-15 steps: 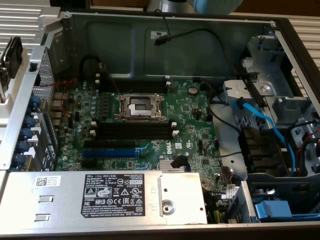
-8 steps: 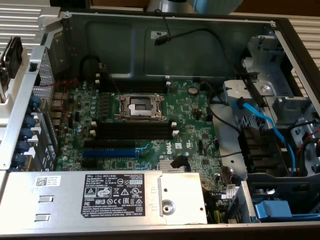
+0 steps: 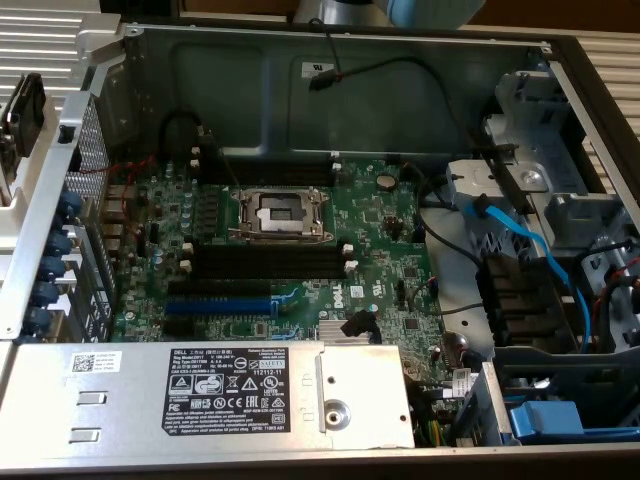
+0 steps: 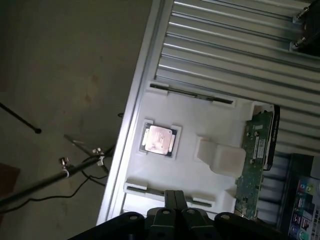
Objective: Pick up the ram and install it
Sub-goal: 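Pick up the ram and move it above insertion slot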
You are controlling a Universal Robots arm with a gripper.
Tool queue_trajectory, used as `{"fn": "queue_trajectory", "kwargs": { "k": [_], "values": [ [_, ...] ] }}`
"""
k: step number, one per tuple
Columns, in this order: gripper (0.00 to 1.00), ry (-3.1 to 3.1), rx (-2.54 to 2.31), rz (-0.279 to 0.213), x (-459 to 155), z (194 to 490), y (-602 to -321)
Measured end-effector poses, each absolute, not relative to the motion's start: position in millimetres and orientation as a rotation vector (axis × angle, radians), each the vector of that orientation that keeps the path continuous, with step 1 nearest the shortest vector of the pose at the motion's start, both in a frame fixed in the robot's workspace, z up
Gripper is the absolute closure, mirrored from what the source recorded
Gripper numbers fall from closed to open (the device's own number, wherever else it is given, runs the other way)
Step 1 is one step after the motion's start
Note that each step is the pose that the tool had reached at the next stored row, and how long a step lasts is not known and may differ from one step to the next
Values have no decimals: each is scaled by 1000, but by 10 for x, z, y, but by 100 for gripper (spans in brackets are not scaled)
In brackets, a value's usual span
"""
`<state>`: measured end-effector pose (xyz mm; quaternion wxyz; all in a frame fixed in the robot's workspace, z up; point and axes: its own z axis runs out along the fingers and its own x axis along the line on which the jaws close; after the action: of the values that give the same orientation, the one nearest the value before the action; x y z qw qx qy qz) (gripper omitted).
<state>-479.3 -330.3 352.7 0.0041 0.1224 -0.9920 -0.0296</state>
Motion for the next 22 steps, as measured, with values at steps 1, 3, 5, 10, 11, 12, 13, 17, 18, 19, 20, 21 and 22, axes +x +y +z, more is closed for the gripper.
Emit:
{"fn": "queue_trajectory", "kwargs": {
  "k": [1,3,5,10,11,12,13,17,18,19,20,21,22],
  "values": [
    [90,-3104,411,-93,-4793,3527,-3303],
    [90,-3095,468,-92,-4793,3527,-3303],
    [90,-3085,524,-92,-4793,3527,-3303],
    [90,-3055,665,-91,-4793,3527,-3303],
    [90,-3048,692,-91,-4793,3527,-3303],
    [90,-3042,720,-90,-4793,3527,-3303],
    [90,-3034,748,-90,-4793,3527,-3303],
    [90,-3003,857,-89,-4792,3526,-3303],
    [90,-2986,913,-89,-4793,3526,-3303],
    [90,-2968,966,-88,-4793,3526,-3303],
    [90,-2958,992,-88,-4793,3526,-3303],
    [90,-2949,1019,-88,-4793,3526,-3303],
    [90,-2939,1047,-87,-4793,3526,-3303]
  ]
}}
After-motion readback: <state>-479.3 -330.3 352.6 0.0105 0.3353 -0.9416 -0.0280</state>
